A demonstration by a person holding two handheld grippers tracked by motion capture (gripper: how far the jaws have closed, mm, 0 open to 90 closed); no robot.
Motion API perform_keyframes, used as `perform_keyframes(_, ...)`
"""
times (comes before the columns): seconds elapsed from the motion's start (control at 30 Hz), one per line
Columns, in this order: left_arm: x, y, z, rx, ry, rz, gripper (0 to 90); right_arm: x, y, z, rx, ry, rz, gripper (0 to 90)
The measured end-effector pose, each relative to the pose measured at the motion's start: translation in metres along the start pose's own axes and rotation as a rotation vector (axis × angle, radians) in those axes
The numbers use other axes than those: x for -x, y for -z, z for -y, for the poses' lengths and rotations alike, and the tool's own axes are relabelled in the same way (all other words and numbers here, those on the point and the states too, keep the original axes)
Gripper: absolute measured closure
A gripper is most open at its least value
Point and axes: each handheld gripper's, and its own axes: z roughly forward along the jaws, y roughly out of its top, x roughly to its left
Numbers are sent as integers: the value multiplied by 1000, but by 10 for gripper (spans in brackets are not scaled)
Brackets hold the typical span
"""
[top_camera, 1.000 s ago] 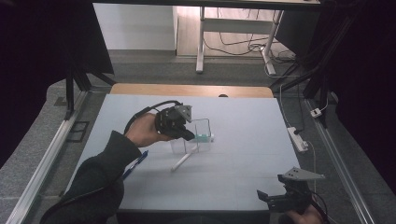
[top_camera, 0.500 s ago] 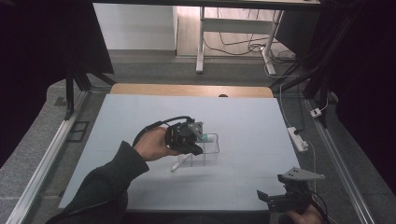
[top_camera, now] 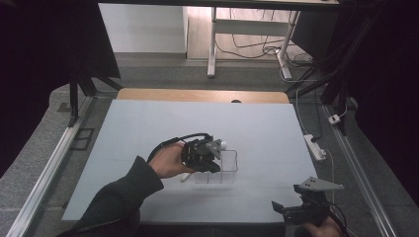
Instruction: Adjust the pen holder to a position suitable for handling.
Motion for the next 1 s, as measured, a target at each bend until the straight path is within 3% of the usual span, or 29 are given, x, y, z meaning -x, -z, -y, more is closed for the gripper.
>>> perform_keyframes(0.43,-4,-20,-1,-7,-3,-15,888,0,0,0,2,-1,-1,0)
perform_keyframes(0.67,-3,-25,-2,-17,-25,-11,887,0,0,0,2,-1,-2,0)
perform_keyframes(1.0,-3,-25,-3,-17,8,-5,887,0,0,0,-1,3,-3,0)
